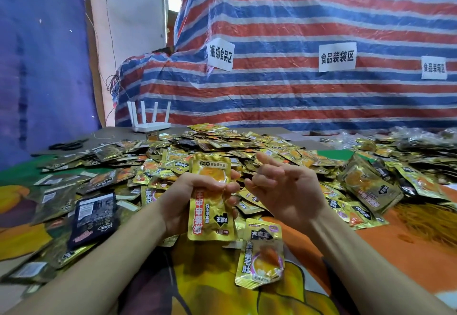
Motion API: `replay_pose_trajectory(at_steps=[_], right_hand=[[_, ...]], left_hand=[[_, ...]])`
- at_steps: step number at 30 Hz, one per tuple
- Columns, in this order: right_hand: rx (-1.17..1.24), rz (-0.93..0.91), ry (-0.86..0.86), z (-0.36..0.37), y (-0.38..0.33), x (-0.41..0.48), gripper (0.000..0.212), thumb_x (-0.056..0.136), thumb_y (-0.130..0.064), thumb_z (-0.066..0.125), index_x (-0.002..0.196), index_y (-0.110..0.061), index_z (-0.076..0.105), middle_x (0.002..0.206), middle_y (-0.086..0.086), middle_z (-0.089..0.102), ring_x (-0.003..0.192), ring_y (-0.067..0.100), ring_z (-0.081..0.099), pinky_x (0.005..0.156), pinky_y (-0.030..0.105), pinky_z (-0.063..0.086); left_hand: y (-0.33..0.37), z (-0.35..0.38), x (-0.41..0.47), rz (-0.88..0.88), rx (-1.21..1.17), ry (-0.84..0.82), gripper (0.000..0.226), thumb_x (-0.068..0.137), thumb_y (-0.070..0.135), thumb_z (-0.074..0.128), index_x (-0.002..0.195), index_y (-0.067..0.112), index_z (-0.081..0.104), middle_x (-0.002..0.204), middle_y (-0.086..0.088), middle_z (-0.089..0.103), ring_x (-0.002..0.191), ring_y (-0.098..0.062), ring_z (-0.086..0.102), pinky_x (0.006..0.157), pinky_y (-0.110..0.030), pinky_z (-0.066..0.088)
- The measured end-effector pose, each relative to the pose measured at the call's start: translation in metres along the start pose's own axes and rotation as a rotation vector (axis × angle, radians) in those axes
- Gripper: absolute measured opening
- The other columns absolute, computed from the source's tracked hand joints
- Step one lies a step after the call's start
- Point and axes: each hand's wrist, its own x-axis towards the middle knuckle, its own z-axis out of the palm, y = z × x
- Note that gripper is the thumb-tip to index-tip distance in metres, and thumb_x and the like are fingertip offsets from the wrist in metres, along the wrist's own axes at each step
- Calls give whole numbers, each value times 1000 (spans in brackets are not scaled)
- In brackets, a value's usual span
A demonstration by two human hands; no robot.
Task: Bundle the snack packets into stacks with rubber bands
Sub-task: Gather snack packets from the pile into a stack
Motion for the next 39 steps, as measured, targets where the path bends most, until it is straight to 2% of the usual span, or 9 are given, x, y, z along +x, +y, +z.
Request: replay_pose_trajectory(at_steps=[3, 6, 10, 13, 16, 23, 27, 35, 39], right_hand=[[-93, -5, 20, -1, 5, 5, 36, 86, 1, 54, 112, -7, 77, 96, -1, 74, 52, 6, 58, 61, 25, 60], [-260, -18, 96, -3, 11, 8, 46, 82, 4, 58, 125, -8, 67, 126, 8, 70, 75, 16, 73, 55, 22, 59], [-476, -113, 233, -9, 14, 8, 53, 70, -4, 75, 123, -9, 68, 123, 9, 72, 103, 28, 73, 62, 31, 61], [-616, -128, 300, -8, 21, 8, 60, 62, -12, 86, 120, -9, 71, 122, 8, 72, 105, 26, 73, 68, 41, 62], [-666, -130, 304, -2, 33, 9, 68, 57, -19, 94, 121, -7, 71, 120, 8, 72, 103, 24, 73, 71, 45, 62], [-668, -168, 247, 7, 56, 12, 48, 69, -13, 91, 115, -17, 76, 111, -8, 75, 111, 21, 70, 74, 44, 63], [-602, -197, 247, 8, 61, 14, 51, 65, -16, 90, 113, -22, 73, 114, -11, 71, 113, 19, 69, 77, 43, 62], [-683, -304, 258, 7, 64, 13, 52, 64, -18, 87, 113, -24, 70, 109, -3, 73, 103, 20, 72, 85, 42, 60], [-836, -352, 310, 8, 64, 12, 58, 59, -27, 87, 114, -24, 66, 103, -10, 71, 86, 5, 70, 69, 20, 52]], left_hand=[[-2, 0, 2, -17, -14, 12, 29, 77, -2, 58, 104, -3, 68, 86, -13, 65, 72, -26, 65, 75, -43, 58], [-4, 0, 4, -27, 77, 193, 23, 75, 1, 61, 91, -1, 78, 86, -15, 73, 69, -27, 70, 72, -43, 61], [-7, -4, 13, 183, 110, 599, 25, 85, 0, 58, 105, 4, 70, 96, -16, 76, 71, -25, 71, 74, -42, 57], [-6, -6, 17, 411, -6, 783, 21, 87, -1, 60, 105, 8, 69, 76, -13, 73, 64, -26, 69, 65, -43, 60], [-4, -4, 17, 517, -48, 864, 18, 89, 7, 67, 106, 10, 72, 86, -15, 76, 72, -29, 71, 77, -53, 59], [-2, 11, 15, 711, -121, 825, 30, 86, 1, 69, 110, 18, 62, 102, -14, 68, 95, -34, 71, 92, -58, 54], [-2, 14, 13, 677, -239, 699, 30, 87, -6, 63, 104, 17, 59, 101, -14, 63, 90, -33, 66, 96, -60, 51], [-17, 22, 20, 498, -204, 586, 29, 95, 3, 54, 123, -4, 59, 113, -19, 66, 98, -32, 70, 73, -45, 62], [-22, 20, 23, 460, -243, 540, 35, 98, 8, 49, 131, -2, 58, 122, -16, 68, 102, -29, 70, 68, -38, 61]])
